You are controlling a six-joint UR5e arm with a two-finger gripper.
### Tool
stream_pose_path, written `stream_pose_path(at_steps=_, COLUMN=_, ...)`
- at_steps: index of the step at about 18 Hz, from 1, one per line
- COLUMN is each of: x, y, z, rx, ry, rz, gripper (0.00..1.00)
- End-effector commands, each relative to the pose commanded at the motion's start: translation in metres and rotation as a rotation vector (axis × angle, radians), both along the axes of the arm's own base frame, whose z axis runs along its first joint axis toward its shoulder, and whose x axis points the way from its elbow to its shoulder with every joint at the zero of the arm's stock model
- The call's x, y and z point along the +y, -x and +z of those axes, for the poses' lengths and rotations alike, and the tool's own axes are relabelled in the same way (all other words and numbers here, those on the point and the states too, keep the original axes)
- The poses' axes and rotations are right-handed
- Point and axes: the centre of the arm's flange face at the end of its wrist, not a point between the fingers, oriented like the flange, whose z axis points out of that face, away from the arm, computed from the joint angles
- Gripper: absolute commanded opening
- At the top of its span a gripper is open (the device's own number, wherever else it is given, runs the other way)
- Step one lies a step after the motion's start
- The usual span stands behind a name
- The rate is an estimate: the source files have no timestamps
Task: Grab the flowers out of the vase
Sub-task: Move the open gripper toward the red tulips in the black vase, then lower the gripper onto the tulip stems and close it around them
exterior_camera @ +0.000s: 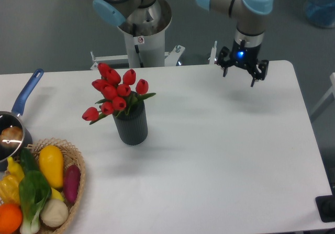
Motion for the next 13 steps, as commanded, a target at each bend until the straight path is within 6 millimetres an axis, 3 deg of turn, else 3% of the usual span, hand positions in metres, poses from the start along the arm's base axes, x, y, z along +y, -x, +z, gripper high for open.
stream_pose_path(at_steps=5, x=0.007, y=-0.019, z=0.025, rx=-0.035, ry=-0.126, rz=0.019, gripper=1.00)
stream_pose_path(at_steps=7, x=0.015, y=-0.036, z=0.031, rx=-0.084, ry=-0.181, rz=0.009, gripper=1.00)
stream_pose_path(at_steps=13, x=0.062, y=-0.093, z=0.050, rx=-0.162, ry=-0.230, rz=-0.088, gripper=1.00)
